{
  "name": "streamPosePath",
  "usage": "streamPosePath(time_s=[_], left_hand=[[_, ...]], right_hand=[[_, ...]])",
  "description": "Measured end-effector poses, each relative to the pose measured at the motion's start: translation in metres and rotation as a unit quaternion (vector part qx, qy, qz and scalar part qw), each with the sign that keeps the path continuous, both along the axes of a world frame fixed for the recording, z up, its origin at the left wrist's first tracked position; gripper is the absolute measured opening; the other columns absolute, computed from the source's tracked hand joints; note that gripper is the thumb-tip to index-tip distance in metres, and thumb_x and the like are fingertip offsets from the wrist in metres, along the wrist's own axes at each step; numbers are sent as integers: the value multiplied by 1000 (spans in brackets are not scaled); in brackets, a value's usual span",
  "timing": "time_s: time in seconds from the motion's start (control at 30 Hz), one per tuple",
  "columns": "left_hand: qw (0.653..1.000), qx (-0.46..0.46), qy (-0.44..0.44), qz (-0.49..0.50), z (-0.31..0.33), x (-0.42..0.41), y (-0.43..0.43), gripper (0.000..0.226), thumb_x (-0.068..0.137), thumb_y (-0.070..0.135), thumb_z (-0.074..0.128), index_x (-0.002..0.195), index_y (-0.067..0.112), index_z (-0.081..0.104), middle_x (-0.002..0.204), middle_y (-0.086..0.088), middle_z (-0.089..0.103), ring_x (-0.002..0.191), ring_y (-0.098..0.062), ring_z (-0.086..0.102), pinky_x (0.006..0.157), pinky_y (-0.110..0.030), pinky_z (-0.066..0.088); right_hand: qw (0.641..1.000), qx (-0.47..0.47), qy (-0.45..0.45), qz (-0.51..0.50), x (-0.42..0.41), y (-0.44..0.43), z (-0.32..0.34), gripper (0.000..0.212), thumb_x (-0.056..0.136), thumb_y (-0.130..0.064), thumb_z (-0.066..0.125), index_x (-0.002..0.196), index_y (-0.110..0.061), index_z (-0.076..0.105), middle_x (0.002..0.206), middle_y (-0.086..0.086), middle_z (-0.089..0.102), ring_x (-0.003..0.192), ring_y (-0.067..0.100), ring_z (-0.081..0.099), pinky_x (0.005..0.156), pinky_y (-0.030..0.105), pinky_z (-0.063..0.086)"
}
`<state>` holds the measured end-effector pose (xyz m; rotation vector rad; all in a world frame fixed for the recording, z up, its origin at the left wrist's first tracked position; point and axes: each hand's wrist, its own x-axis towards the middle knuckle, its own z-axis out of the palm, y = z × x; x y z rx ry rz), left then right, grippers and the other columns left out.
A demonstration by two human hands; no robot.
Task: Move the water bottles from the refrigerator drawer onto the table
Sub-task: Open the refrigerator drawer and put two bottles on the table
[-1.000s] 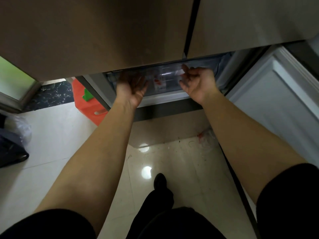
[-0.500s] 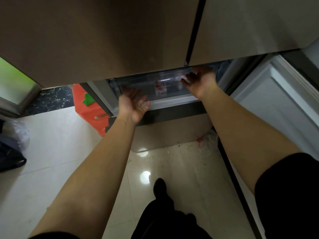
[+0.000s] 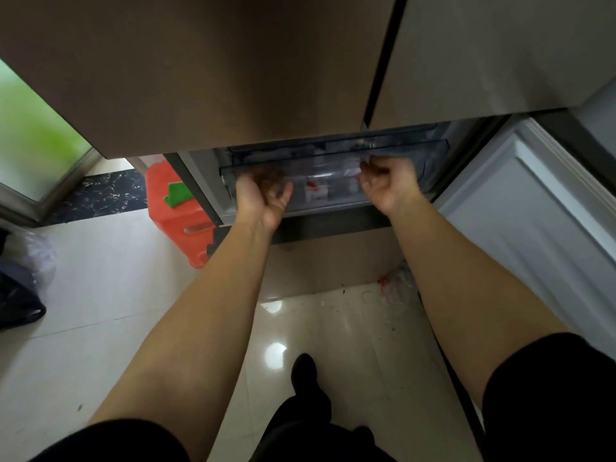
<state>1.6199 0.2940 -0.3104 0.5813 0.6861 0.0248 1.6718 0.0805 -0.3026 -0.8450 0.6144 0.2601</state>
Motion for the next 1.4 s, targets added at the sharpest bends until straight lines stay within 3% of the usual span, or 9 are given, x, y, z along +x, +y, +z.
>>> streamPosePath(time_s=[0.13, 0.33, 0.53, 0.67, 0.93, 1.0, 1.07, 1.23, 1.4], left_hand=[[997, 51, 11, -59, -5, -39, -7, 24, 87, 39, 71, 88, 18, 59, 85, -5, 58, 79, -16, 59, 83, -34, 55], [988, 125, 66, -59, -5, -86, -22, 43, 87, 43, 71, 106, 6, 63, 94, -7, 60, 83, -16, 61, 80, -29, 59], [986, 129, 104, -34, -16, -129, -39, 20, 99, 24, 59, 93, 5, 60, 75, -6, 60, 54, -10, 60, 53, -21, 55], [989, 125, 82, -6, -27, -157, -46, 19, 99, 20, 59, 108, 3, 57, 77, -8, 59, 64, -13, 59, 59, -23, 57], [970, 202, 123, -54, -7, -165, -48, 23, 99, 31, 59, 100, 8, 59, 82, -8, 61, 69, -15, 61, 68, -31, 57], [915, 341, 173, -130, -3, -170, -42, 37, 97, 47, 57, 96, 10, 60, 84, -9, 67, 72, -22, 65, 63, -36, 54], [801, 529, 193, -201, 0, -174, -32, 55, 94, 60, 50, 77, 9, 63, 73, -11, 70, 65, -25, 68, 67, -37, 56], [522, 796, 184, -243, 14, -170, -20, 61, 93, 64, 44, 64, 12, 58, 59, -1, 58, 67, -28, 65, 63, -32, 51], [467, 857, 31, -214, 20, -123, -19, 22, 90, 40, 58, 93, 18, 58, 89, -4, 65, 84, -28, 63, 69, -39, 54]], right_hand=[[1000, 3, 4, 8, -40, -14, -2, 15, 96, -6, 47, 84, -8, 56, 85, 7, 60, 82, 18, 63, 80, 28, 50], [998, -24, -10, 61, -89, -34, -3, 49, 90, -48, 65, 118, -8, 58, 113, 9, 64, 106, 21, 63, 98, 32, 49], [992, -101, -2, 72, -136, -44, -20, 24, 96, -25, 63, 110, -6, 61, 105, 10, 63, 82, 13, 62, 77, 26, 53], [993, -86, -2, 87, -165, -55, -29, 31, 99, -19, 58, 123, 0, 57, 91, 6, 64, 79, 13, 61, 72, 26, 51], [983, -126, 20, 131, -166, -61, -16, 29, 98, -24, 61, 118, -3, 63, 109, 10, 66, 96, 18, 65, 78, 28, 55], [965, -202, 29, 164, -168, -64, -13, 35, 96, -35, 63, 117, -8, 66, 110, 6, 69, 97, 17, 66, 75, 28, 54], [911, -345, 32, 222, -168, -71, -6, 42, 88, -55, 65, 106, -17, 71, 98, 0, 73, 88, 15, 70, 71, 31, 53], [645, -694, -75, 311, -146, -84, 21, 52, 86, -67, 57, 68, -19, 65, 73, -3, 68, 74, 20, 66, 64, 30, 47], [618, -689, -190, 329, -98, -72, 21, 37, 92, -49, 60, 119, -25, 64, 111, -2, 69, 100, 22, 64, 80, 34, 52]])
